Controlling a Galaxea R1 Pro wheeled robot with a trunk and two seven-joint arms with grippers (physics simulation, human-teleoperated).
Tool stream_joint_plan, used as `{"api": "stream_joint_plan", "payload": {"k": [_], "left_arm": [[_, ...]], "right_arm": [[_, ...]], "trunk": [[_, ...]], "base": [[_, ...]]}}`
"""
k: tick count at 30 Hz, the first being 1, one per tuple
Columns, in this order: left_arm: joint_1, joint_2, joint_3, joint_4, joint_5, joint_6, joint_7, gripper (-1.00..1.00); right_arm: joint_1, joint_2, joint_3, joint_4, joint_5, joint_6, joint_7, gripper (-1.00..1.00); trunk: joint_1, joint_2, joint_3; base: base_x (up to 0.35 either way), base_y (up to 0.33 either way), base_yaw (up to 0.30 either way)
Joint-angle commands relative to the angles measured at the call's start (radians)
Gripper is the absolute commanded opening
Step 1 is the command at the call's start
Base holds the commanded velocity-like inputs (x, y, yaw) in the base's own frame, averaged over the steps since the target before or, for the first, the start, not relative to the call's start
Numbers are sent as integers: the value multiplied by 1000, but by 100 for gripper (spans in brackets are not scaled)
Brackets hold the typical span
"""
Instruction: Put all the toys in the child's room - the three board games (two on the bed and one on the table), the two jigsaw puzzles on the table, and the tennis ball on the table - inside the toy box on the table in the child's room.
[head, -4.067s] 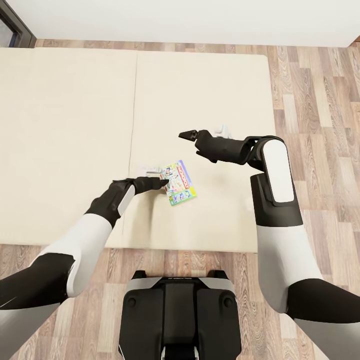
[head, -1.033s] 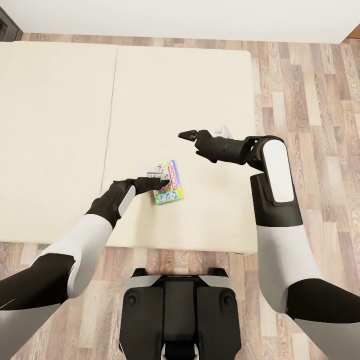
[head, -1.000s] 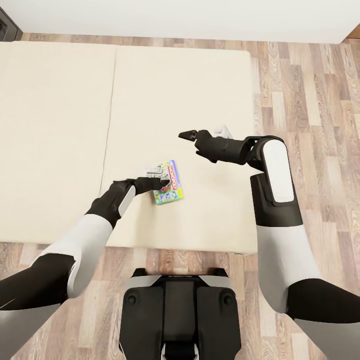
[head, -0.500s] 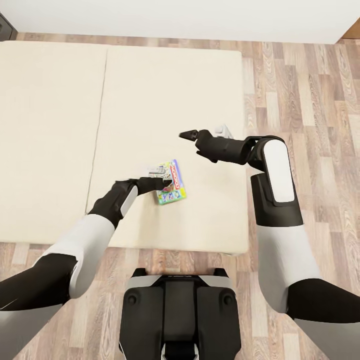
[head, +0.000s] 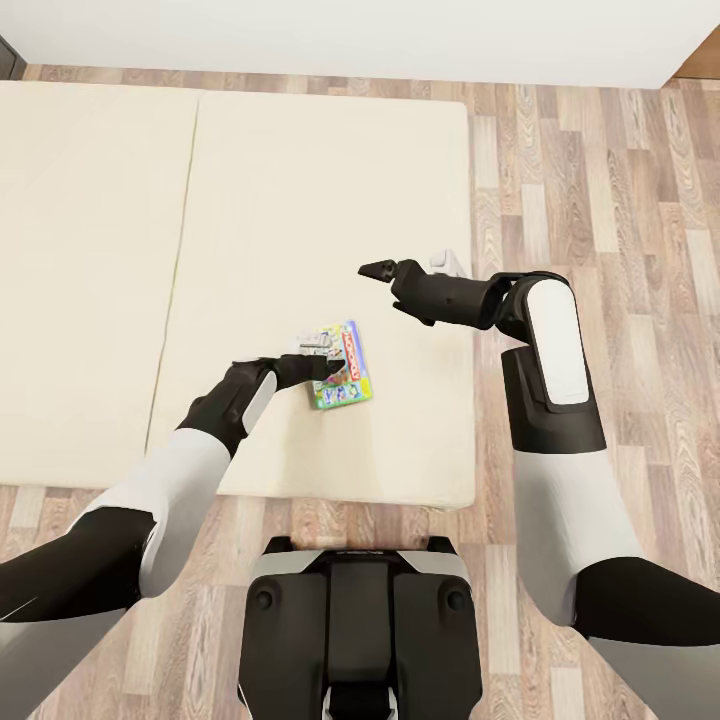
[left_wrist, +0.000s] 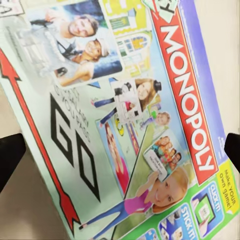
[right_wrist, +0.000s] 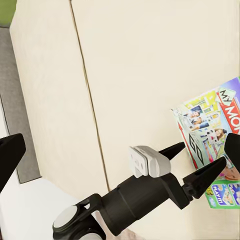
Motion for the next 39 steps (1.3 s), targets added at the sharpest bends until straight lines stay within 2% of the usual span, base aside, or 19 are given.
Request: {"api": "stream_joint_plan", "payload": {"k": [1, 39], "left_arm": [[0, 0, -2, -1, 10, 8, 2, 100], [0, -1, -4, -1, 10, 8, 3, 100]], "right_arm": [[-1, 1, 0, -1, -9, 2, -10, 100], [-1, 1, 0, 0, -9, 2, -10, 100]], "trunk": [[1, -2, -1], [1, -2, -1]], "base": [[0, -72, 0], [-11, -161, 0]]}}
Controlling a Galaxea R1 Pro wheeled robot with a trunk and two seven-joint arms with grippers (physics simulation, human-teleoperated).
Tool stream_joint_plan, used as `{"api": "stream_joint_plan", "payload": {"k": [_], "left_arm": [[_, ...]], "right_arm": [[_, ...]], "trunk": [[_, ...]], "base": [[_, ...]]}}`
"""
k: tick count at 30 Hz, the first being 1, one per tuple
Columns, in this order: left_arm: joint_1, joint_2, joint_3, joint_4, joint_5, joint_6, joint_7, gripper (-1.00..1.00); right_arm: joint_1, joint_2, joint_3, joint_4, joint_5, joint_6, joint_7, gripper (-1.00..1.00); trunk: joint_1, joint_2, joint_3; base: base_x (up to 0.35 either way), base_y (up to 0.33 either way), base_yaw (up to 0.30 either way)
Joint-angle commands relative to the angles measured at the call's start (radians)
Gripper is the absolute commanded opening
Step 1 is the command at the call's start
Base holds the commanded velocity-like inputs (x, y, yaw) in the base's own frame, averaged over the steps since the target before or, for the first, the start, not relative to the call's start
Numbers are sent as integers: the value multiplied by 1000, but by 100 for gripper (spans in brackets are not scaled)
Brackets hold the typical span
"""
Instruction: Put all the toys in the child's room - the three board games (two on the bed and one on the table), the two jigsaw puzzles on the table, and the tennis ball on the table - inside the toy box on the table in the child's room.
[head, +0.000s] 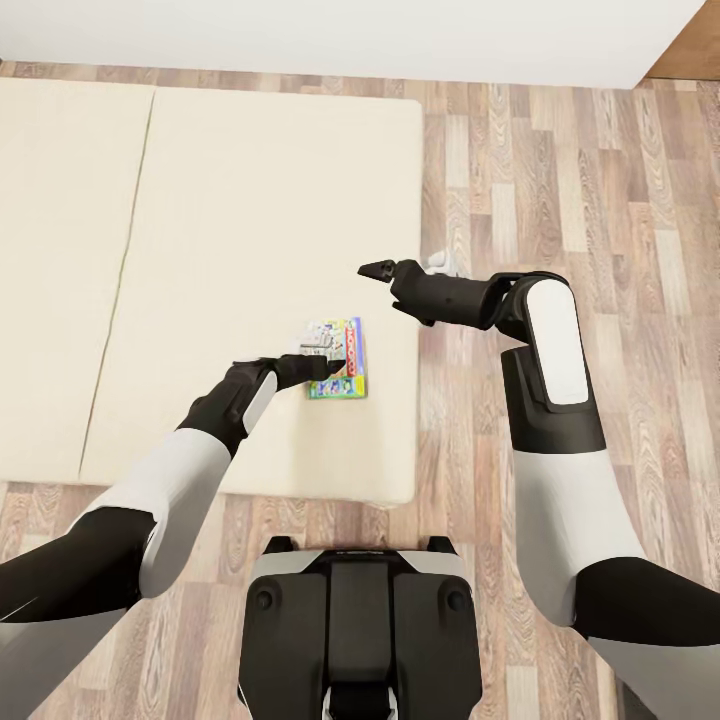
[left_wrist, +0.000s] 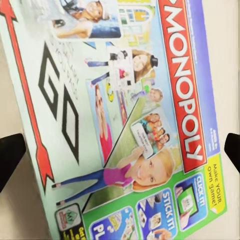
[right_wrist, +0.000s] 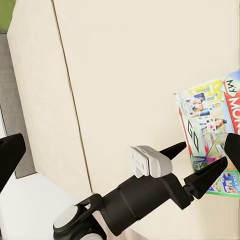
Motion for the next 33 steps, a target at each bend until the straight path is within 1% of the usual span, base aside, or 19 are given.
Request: {"api": "stream_joint_plan", "payload": {"k": [1, 6, 13, 17, 21, 33], "left_arm": [[0, 0, -2, -1, 10, 8, 2, 100], [0, 0, -3, -1, 10, 8, 2, 100], [0, 0, -3, -1, 10, 8, 2, 100], [0, -5, -3, -1, 10, 8, 2, 100], [0, -9, -3, -1, 10, 9, 2, 100], [0, -10, -3, -1, 10, 8, 2, 100]], "right_arm": [[-1, 0, 0, -1, -9, 2, -10, 100], [-1, 0, -1, -1, -9, 2, -10, 100], [-1, 0, -1, -1, -9, 2, -10, 100], [-1, 0, -1, -1, -9, 2, -10, 100], [-1, 0, -2, 0, -9, 2, -10, 100], [-1, 0, -2, 0, -9, 2, -10, 100]], "trunk": [[1, -2, -1], [1, -2, -1], [1, -2, -1], [1, -2, -1], [1, -2, -1], [1, -2, -1]], "base": [[0, -71, 0], [0, -44, 0], [0, -119, 0], [0, -38, 0], [0, -161, 0], [0, -127, 0]]}}
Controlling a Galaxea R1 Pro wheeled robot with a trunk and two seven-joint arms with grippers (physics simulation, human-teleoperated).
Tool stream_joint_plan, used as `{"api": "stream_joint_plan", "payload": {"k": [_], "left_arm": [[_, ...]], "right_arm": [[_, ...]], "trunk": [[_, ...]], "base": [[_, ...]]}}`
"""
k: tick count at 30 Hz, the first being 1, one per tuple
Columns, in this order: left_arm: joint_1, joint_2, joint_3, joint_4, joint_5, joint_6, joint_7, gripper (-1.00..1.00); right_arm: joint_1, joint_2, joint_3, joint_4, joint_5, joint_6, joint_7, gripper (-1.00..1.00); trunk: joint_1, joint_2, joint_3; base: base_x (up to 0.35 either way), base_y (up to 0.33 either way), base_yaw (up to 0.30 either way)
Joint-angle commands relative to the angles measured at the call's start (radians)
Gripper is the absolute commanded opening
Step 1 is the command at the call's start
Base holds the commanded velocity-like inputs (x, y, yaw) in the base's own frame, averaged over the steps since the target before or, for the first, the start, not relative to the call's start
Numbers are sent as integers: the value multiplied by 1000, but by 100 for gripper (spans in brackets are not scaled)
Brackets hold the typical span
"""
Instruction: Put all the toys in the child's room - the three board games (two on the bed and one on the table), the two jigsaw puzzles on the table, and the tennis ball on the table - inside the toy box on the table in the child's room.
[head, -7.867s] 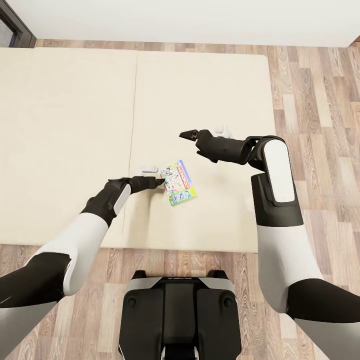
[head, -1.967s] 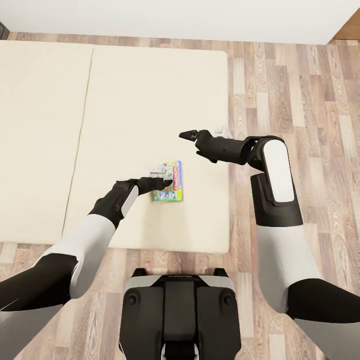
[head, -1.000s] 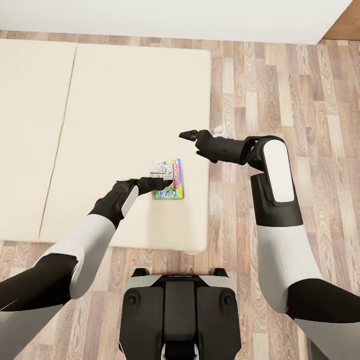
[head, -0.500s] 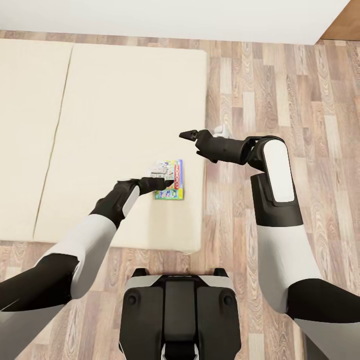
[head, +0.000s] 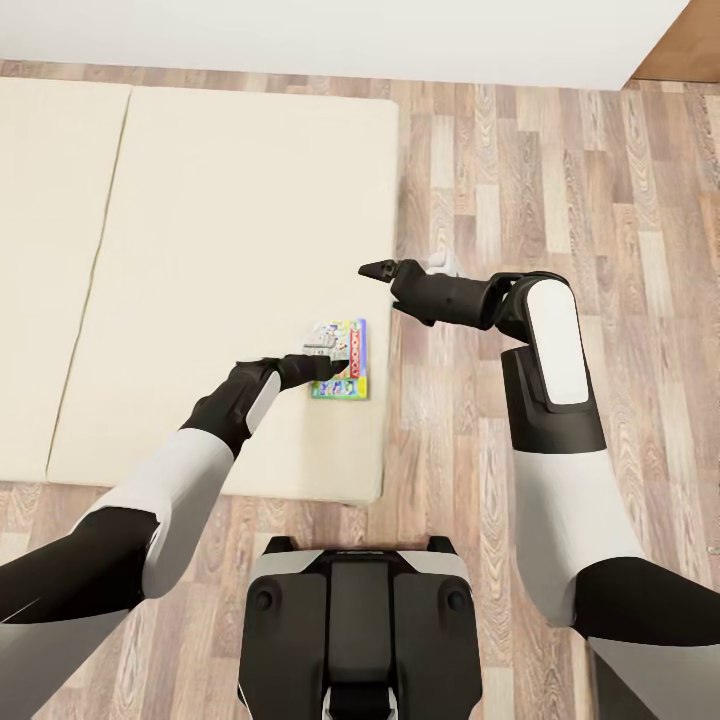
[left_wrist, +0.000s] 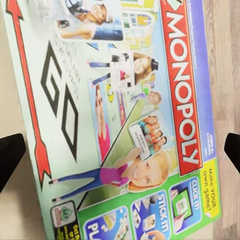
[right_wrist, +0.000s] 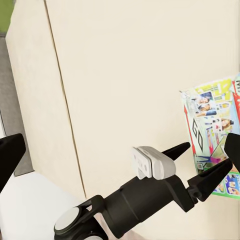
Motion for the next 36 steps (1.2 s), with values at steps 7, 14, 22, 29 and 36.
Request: {"api": "stream_joint_plan", "payload": {"k": [7, 14, 22, 29, 36], "left_arm": [[0, 0, -3, -1, 10, 8, 1, 100], [0, 1, -2, -1, 10, 8, 1, 100], [0, 1, -2, -1, 10, 7, 1, 100], [0, 1, -2, -1, 10, 7, 1, 100], [1, 1, -2, -1, 11, 7, 1, 100]], "right_arm": [[-1, 0, 1, 0, -9, 2, -10, 100], [-1, 0, 1, 0, -9, 2, -10, 100], [-1, 0, 0, 0, -9, 2, -10, 100], [-1, 0, 1, -1, -9, 2, -9, 100], [-1, -1, 6, -1, -9, 2, -10, 100]], "trunk": [[1, -2, -1], [1, -2, -1], [1, -2, -1], [1, -2, -1], [1, -2, -1]], "base": [[0, -115, 0], [0, -56, 0], [0, -42, 0], [0, -17, 0], [0, -1, 0]]}}
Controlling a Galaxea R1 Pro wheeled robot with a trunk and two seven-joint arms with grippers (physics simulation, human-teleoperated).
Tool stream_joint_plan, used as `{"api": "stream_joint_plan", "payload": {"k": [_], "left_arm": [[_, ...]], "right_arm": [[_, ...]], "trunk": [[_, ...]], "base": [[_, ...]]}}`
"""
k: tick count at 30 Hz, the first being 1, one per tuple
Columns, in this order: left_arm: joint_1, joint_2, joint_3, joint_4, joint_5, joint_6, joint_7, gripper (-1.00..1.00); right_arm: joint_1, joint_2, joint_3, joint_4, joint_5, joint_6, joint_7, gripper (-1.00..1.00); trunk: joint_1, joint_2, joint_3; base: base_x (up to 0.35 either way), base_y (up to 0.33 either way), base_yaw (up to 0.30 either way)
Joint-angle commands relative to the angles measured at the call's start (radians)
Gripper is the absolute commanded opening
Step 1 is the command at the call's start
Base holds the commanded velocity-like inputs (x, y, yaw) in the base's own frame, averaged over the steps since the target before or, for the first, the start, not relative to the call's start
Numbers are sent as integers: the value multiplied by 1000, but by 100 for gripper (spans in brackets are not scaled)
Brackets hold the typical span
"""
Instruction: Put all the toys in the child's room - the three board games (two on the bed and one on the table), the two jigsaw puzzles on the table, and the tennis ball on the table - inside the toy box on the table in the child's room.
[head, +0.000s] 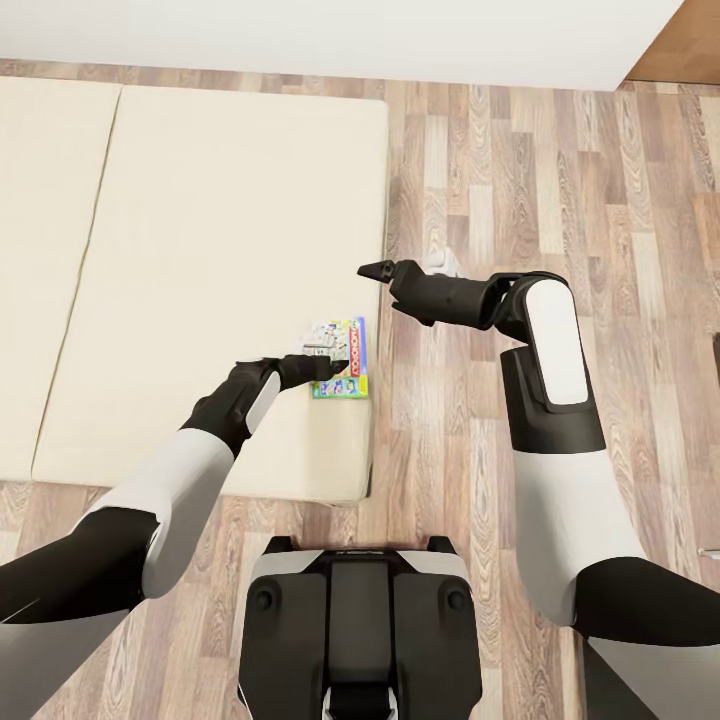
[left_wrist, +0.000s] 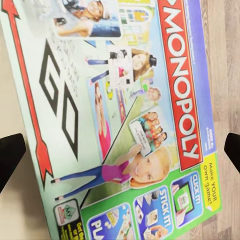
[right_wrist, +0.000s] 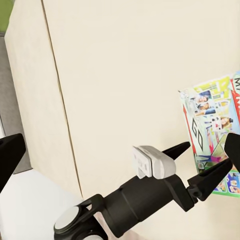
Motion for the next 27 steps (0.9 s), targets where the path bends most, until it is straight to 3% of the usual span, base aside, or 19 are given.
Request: {"api": "stream_joint_plan", "payload": {"k": [1, 27], "left_arm": [[0, 0, -2, -1, 10, 8, 2, 100], [0, 0, -2, -3, 10, 7, 0, 100]], "right_arm": [[-1, 1, -1, -1, -9, 2, -10, 100], [-1, 1, -5, -1, -9, 2, -9, 100]], "trunk": [[1, -2, -1], [1, -2, -1]], "base": [[0, 0, 0], [0, -45, 0]]}}
